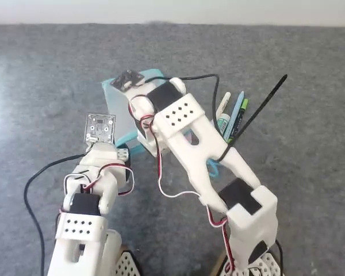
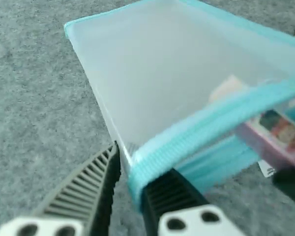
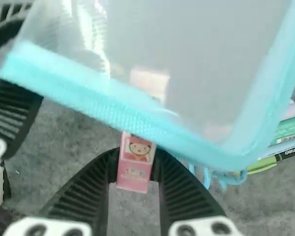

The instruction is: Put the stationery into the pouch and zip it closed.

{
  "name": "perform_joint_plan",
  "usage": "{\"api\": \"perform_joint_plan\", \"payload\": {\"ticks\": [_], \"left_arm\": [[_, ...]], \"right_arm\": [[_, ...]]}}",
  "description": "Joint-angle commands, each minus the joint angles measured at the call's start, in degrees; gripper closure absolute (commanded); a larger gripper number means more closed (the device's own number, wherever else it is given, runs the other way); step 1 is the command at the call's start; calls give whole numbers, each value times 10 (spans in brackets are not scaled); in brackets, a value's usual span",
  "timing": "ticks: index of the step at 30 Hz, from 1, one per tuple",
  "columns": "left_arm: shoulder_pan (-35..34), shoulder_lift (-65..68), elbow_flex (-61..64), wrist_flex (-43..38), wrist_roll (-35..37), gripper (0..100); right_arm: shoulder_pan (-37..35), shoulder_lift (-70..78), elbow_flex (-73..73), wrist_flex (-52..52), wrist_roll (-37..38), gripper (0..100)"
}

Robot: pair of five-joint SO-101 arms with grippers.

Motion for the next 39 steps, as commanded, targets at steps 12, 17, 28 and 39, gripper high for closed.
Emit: {"api": "perform_joint_plan", "payload": {"ticks": [12, 17, 28, 39], "left_arm": [[5, 4, -4, -9, -19, 989], [5, 4, -4, -9, -19, 989], [2, 4, -4, -8, -18, 989], [2, 3, -4, -8, -18, 989]], "right_arm": [[-36, -10, -113, 16, 23, 764], [-31, -12, -116, 10, 24, 740], [58, -193, -105, 23, 25, 786], [301, -204, 304, -164, -101, 783]]}}
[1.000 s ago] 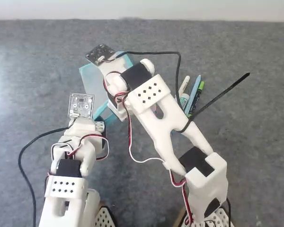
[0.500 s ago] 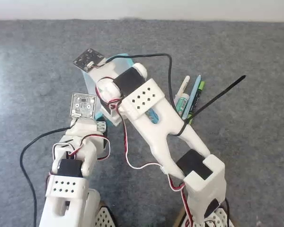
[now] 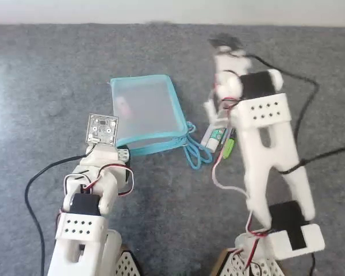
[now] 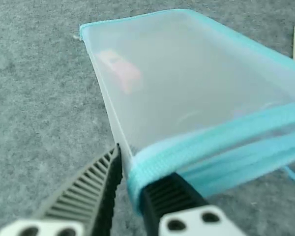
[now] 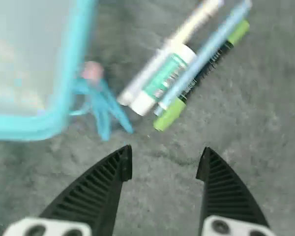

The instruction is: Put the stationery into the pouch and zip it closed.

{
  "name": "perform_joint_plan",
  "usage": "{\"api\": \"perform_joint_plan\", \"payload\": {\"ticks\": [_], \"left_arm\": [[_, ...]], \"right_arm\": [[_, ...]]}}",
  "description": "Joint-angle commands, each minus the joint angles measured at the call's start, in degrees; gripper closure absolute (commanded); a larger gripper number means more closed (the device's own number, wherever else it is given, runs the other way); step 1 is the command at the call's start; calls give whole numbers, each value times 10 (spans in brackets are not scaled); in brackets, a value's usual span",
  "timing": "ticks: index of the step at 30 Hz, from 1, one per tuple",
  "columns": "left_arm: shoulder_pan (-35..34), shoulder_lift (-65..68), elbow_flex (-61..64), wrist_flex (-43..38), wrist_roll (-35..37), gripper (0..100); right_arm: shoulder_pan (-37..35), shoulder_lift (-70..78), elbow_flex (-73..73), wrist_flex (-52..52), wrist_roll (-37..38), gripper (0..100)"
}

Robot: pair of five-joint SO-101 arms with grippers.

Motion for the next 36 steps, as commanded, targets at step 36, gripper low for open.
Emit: {"api": "perform_joint_plan", "payload": {"ticks": [36], "left_arm": [[1, 3, 0, -9, -4, 989]], "right_arm": [[127, 244, 142, -229, -206, 886]]}}
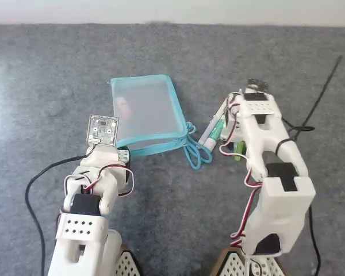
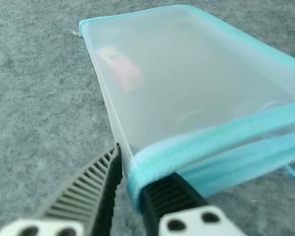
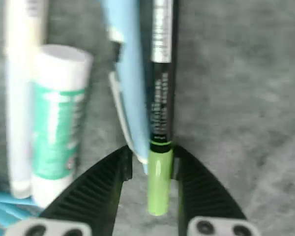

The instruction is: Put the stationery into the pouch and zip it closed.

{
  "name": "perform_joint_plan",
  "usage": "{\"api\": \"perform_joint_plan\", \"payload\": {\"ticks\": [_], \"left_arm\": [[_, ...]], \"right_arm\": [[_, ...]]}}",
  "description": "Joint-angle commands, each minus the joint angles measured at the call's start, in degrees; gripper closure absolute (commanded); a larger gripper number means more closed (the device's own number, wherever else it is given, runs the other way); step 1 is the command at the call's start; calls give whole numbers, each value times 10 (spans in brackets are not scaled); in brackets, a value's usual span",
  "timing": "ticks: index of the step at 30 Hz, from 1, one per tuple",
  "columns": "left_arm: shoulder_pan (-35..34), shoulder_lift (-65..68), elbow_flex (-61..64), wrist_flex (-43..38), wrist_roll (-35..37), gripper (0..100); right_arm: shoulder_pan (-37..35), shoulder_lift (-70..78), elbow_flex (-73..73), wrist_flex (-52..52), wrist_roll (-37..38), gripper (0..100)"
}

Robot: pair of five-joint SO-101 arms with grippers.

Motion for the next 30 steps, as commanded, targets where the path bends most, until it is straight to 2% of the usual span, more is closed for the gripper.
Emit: {"api": "perform_joint_plan", "payload": {"ticks": [1, 5, 15, 27, 30], "left_arm": [[1, 3, -6, -9, -4, 989], [1, 3, -6, -9, -4, 989], [1, 3, -6, -9, -4, 989], [1, 3, -6, -10, -4, 989], [1, 3, -6, -10, -4, 989]], "right_arm": [[32, -7, -2, 29, -1, 887], [29, -15, -31, 95, 83, 874], [37, -34, -37, 124, 89, 787], [56, -5, -37, 100, 85, 839], [59, 10, -37, 79, 87, 912]]}}
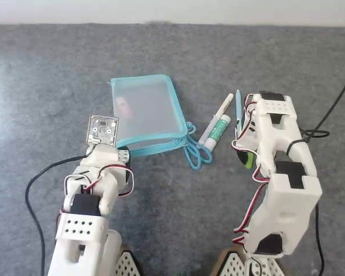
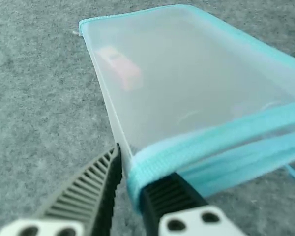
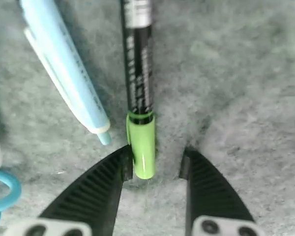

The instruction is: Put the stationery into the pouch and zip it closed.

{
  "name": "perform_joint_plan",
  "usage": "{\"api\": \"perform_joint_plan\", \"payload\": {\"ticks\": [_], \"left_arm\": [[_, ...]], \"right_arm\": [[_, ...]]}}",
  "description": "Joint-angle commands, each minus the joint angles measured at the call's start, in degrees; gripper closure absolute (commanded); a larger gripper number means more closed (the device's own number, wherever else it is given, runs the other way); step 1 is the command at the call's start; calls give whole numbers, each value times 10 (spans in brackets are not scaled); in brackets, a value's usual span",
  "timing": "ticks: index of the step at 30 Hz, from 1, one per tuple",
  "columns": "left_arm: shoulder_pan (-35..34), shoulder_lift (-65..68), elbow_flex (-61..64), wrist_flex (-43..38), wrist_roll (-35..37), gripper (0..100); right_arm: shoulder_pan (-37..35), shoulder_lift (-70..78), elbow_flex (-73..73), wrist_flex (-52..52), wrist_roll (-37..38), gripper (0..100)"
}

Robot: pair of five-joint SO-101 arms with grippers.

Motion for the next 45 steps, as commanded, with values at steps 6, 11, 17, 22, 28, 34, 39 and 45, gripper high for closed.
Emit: {"api": "perform_joint_plan", "payload": {"ticks": [6, 11, 17, 22, 28, 34, 39, 45], "left_arm": [[1, 3, -6, -10, -4, 989], [1, 3, -6, -10, -4, 989], [1, 3, -6, -10, -4, 989], [1, 3, -5, -10, -4, 989], [1, 3, -5, -10, -4, 989], [1, 3, -5, -10, -3, 989], [1, 3, -3, -23, -2, 988], [1, 3, 2, -33, -3, 988]], "right_arm": [[2, -1, -26, -33, 70, 991], [13, -85, -25, 3, 98, 991], [-24, -258, -23, 114, 229, 991], [-129, -413, -23, 232, 372, 991], [-268, -543, 68, 238, 382, 991], [-340, -554, 161, 238, 378, 991], [-342, -554, 208, 238, 378, 991], [-342, -553, 242, 236, 382, 991]]}}
